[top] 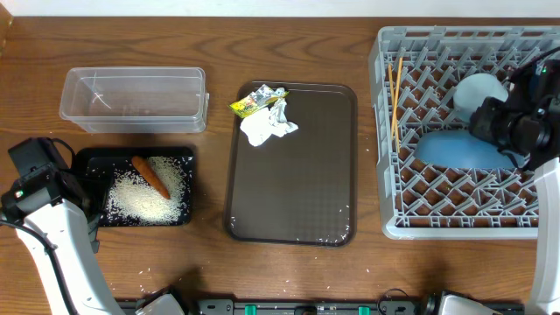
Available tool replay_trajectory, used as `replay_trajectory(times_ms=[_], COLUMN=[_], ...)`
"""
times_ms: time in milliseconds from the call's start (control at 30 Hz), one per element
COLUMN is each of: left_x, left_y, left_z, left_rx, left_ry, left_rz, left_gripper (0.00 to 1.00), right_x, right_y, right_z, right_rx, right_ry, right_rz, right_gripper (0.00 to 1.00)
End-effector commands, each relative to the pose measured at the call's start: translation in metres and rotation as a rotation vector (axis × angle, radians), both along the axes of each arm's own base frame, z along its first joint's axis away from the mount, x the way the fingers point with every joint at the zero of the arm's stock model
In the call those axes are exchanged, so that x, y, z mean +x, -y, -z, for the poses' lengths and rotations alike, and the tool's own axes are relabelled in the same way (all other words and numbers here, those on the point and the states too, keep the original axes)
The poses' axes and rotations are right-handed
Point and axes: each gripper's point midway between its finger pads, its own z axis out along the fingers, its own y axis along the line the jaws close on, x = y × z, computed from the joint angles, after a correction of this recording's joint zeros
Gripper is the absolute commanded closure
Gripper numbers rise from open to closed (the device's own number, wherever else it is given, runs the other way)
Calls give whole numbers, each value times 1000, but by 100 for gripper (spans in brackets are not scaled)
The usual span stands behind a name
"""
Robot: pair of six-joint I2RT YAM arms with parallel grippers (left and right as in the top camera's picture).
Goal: Sort waste into correct bins and load items into the dishwasher rack
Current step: 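Lower the blue plate into the rack's front right slot and release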
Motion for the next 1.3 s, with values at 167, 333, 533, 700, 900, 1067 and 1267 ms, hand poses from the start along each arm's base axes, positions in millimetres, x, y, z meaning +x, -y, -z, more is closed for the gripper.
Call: replay_trajectory(times_ms=[167,333,533,700,900,1067,1267], left_x=[-4,-4,-4,-4,-4,-4,-4], left_y=[-3,-3,-3,-3,-3,-3,-3], left_z=[-1,-1,-1,-1,-1,-1,-1], left_rx=[17,17,17,17,17,17,17], left_ry=[-5,-6,-6,-6,-6,-6,-6], left_rz=[-19,-19,-19,-19,-19,-19,-19], left_gripper=[4,4,4,4,4,4,4], right_x=[-15,-16,-19,-30,-57,-83,-103], right_y=[-3,-6,-10,-14,4,19,35], right_z=[-11,-11,-9,-3,5,14,12], right_rx=[1,12,32,41,-16,-51,-61], right_ry=[-7,-11,-24,-74,-185,-288,-260], right_rz=[22,15,4,2,151,322,501], right_gripper=[75,69,66,68,63,64,66])
